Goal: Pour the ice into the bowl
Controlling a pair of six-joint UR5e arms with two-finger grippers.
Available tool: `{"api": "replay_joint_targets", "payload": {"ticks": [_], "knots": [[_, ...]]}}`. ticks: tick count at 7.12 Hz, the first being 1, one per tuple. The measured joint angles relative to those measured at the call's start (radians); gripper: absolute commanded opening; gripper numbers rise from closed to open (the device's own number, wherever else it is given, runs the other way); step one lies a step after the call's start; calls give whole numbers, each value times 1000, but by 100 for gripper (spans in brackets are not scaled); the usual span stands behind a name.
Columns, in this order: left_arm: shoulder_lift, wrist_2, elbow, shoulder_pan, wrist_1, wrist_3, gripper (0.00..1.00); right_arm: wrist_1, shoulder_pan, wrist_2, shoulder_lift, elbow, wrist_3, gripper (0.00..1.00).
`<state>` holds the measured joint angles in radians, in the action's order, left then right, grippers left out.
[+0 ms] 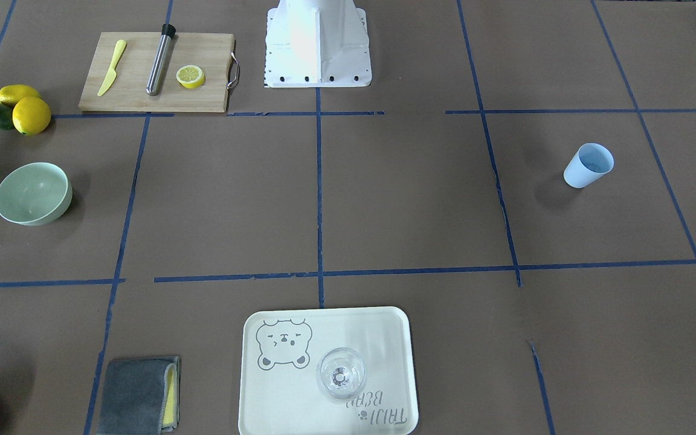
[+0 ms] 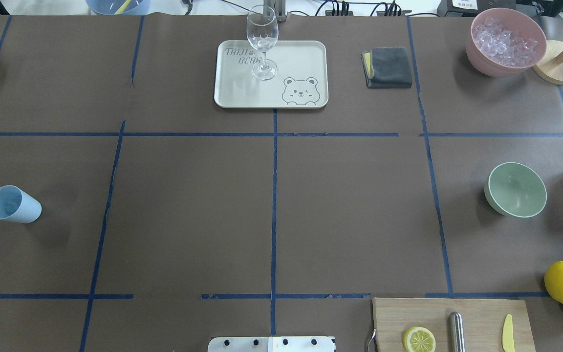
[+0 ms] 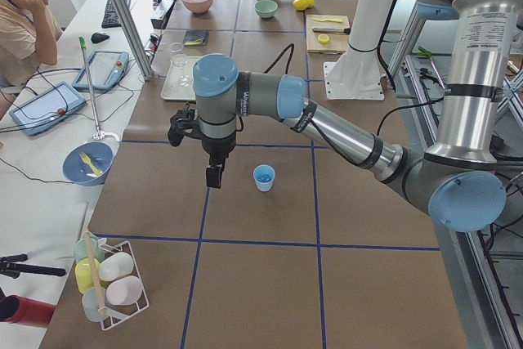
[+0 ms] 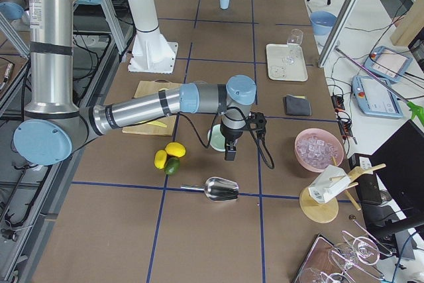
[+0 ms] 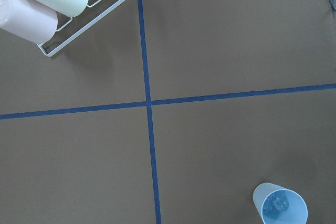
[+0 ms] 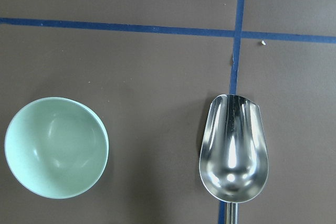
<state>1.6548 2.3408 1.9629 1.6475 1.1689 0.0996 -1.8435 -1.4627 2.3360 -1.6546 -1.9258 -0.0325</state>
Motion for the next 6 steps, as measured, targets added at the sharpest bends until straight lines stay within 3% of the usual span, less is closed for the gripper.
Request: {"api": "replay_joint_targets", "payload": {"ticks": [3, 6], "knots": [[-5, 14, 6, -24, -3, 5, 100, 14, -2, 61, -19, 28, 2, 100], [-7, 20, 18, -34, 1, 9, 100, 156, 5, 97, -67, 69, -5, 100]]}}
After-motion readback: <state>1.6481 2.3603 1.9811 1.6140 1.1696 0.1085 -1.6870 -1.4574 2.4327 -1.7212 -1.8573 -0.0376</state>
